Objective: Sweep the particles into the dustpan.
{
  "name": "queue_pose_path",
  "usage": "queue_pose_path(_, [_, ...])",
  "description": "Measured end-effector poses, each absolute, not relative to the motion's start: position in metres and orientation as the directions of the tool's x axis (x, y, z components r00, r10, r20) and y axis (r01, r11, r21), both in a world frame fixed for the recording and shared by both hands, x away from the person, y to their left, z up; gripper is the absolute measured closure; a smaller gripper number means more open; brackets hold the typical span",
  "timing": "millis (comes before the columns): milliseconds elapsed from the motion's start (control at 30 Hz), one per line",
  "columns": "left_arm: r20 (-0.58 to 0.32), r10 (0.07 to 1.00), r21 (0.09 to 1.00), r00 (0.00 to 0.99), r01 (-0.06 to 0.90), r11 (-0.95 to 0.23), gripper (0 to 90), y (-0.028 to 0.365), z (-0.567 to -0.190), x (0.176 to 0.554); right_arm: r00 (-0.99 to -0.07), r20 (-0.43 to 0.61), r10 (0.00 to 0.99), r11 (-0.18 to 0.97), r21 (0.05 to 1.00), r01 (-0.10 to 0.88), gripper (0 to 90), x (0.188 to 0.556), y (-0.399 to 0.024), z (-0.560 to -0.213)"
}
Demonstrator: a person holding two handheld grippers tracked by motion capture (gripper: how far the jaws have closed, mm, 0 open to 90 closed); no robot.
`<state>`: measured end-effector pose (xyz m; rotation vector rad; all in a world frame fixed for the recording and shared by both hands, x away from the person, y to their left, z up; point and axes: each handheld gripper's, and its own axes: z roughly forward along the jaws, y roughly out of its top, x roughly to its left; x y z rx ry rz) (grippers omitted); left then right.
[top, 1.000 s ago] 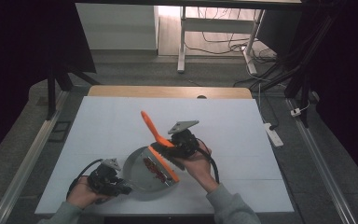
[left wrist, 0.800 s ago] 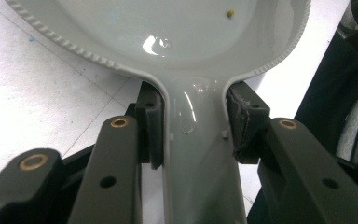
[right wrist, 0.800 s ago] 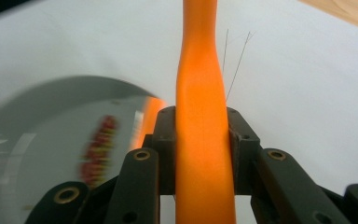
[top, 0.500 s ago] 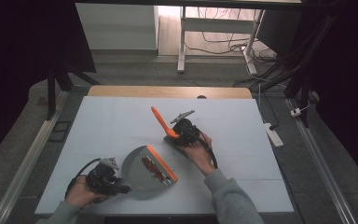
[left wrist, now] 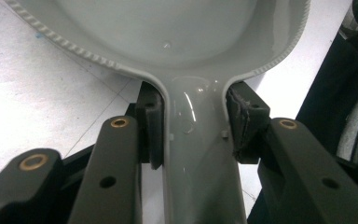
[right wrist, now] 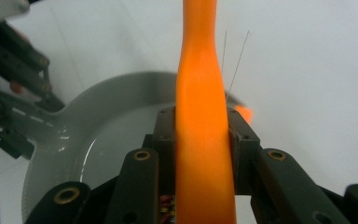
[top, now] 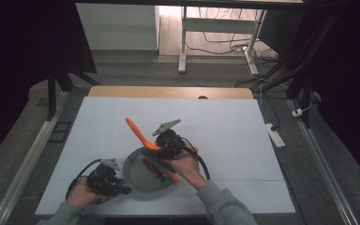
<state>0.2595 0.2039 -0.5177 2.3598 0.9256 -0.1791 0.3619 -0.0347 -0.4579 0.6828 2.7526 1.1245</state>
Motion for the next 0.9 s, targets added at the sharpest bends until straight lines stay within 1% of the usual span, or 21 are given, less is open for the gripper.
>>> queue_pose_path(67, [-0.327,0.577,0.478,0.748,0.658,-0.582,61.3,0.204,-0.518,0.259,-0.871,0.071,0.486,0.609,0.687,0.396,70.7,0.370,-0.049,-0.453])
queue_pose_path(167, [-0.327,0.577,0.477,0.748,0.658,-0.583,61.3,0.204,-0.518,0.260,-0.853,0.059,0.519,0.607,0.677,0.416,70.7,0.375,-0.059,-0.456])
queue_pose_path(200, [-0.325,0.577,0.476,0.749,0.657,-0.584,61.3,0.203,-0.518,0.260,-0.841,0.048,0.539,0.609,0.667,0.429,70.7,0.377,-0.063,-0.460])
queue_pose_path(233, [-0.325,0.577,0.477,0.750,0.657,-0.585,61.3,0.203,-0.518,0.260,-0.826,0.031,0.563,0.621,0.644,0.448,70.7,0.379,-0.068,-0.471])
queue_pose_path(267, [-0.325,0.577,0.477,0.750,0.656,-0.585,61.3,0.203,-0.518,0.260,-0.822,0.030,0.568,0.626,0.632,0.456,70.7,0.378,-0.069,-0.477])
queue_pose_path(333, [-0.324,0.578,0.477,0.749,0.657,-0.584,61.3,0.202,-0.518,0.259,-0.821,0.028,0.570,0.631,0.625,0.460,70.7,0.377,-0.069,-0.482])
queue_pose_path(367, [-0.324,0.578,0.478,0.749,0.657,-0.583,61.4,0.202,-0.518,0.259,-0.825,0.035,0.563,0.618,0.645,0.450,70.7,0.372,-0.067,-0.485])
queue_pose_path(433, [-0.323,0.578,0.476,0.749,0.657,-0.584,61.3,0.202,-0.518,0.259,-0.838,0.063,0.543,0.614,0.651,0.447,70.7,0.365,-0.060,-0.486])
queue_pose_path(467, [-0.323,0.579,0.476,0.748,0.658,-0.584,61.3,0.202,-0.518,0.259,-0.838,0.063,0.543,0.614,0.651,0.447,70.7,0.365,-0.060,-0.486])
queue_pose_path(500, [-0.323,0.579,0.477,0.749,0.657,-0.584,61.3,0.202,-0.518,0.259,-0.847,0.059,0.528,0.611,0.667,0.427,70.8,0.357,-0.053,-0.485])
queue_pose_path(567, [-0.323,0.578,0.477,0.749,0.656,-0.585,61.4,0.202,-0.519,0.259,-0.855,0.135,0.501,0.576,0.686,0.446,70.7,0.352,-0.048,-0.482])
queue_pose_path(633, [-0.324,0.578,0.477,0.749,0.657,-0.584,61.3,0.202,-0.519,0.259,-0.862,0.147,0.485,0.571,0.694,0.439,70.7,0.349,-0.045,-0.481])
queue_pose_path(767, [-0.326,0.577,0.479,0.748,0.657,-0.582,61.3,0.202,-0.520,0.259,-0.879,0.145,0.454,0.557,0.724,0.407,70.7,0.343,-0.039,-0.471])
queue_pose_path(800, [-0.327,0.577,0.479,0.748,0.658,-0.581,61.3,0.202,-0.520,0.260,-0.876,0.140,0.461,0.538,0.741,0.402,70.7,0.345,-0.042,-0.464])
queue_pose_path(900, [-0.324,0.577,0.481,0.749,0.656,-0.581,61.3,0.202,-0.520,0.259,-0.864,0.133,0.485,0.517,0.754,0.406,70.7,0.352,-0.051,-0.457])
